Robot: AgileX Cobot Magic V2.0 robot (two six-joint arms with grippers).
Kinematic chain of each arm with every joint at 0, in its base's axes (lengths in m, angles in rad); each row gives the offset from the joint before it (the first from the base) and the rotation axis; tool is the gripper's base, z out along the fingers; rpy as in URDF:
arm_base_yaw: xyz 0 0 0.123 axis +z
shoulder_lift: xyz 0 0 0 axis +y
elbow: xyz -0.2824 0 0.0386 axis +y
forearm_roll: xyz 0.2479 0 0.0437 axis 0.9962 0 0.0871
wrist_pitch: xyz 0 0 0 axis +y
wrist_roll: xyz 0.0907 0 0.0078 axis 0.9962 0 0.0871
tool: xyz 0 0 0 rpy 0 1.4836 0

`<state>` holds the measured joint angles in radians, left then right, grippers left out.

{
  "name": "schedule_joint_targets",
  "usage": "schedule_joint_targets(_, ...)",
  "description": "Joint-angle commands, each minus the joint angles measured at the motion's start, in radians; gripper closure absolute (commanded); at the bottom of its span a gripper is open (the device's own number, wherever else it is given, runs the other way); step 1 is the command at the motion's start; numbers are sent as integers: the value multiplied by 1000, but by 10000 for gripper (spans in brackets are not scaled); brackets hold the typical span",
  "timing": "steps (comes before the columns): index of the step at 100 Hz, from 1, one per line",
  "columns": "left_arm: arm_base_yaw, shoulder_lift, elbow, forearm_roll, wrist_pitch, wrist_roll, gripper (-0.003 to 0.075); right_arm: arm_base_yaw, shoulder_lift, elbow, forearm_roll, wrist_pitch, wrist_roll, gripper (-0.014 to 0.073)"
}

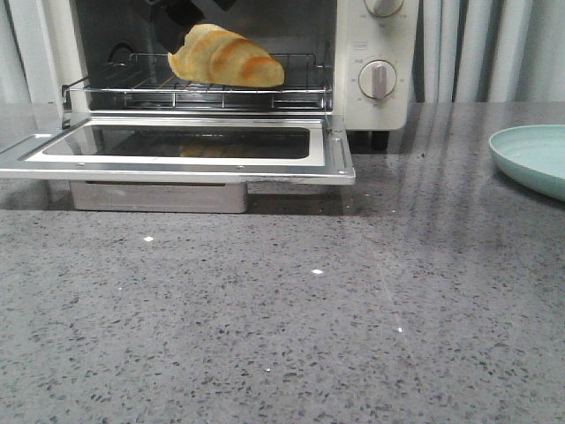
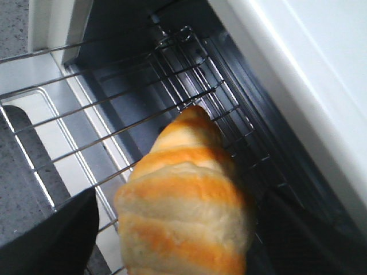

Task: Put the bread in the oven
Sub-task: 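Lower the croissant onto the oven rack and open the right gripper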

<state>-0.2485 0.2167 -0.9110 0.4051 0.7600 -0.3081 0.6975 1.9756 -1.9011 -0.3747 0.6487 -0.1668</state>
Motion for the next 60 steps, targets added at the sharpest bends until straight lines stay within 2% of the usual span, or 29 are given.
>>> schedule_joint_targets(1,4,18,-22,31,-61,-6,742,-3,-66,-46,-37,-64,-1,74)
schedule_joint_targets(28,4,-79,-22,34,-63,-6,742,65,-106,-107,-10,63,11,76)
schedule_joint_targets(47,4,-169,-22,34,9,-6,742,125,-136,-112,35,185,13,76)
schedule_joint_targets(60,6,-216,-16,-34,80,-6,742,167,-163,-112,82,308,14,76)
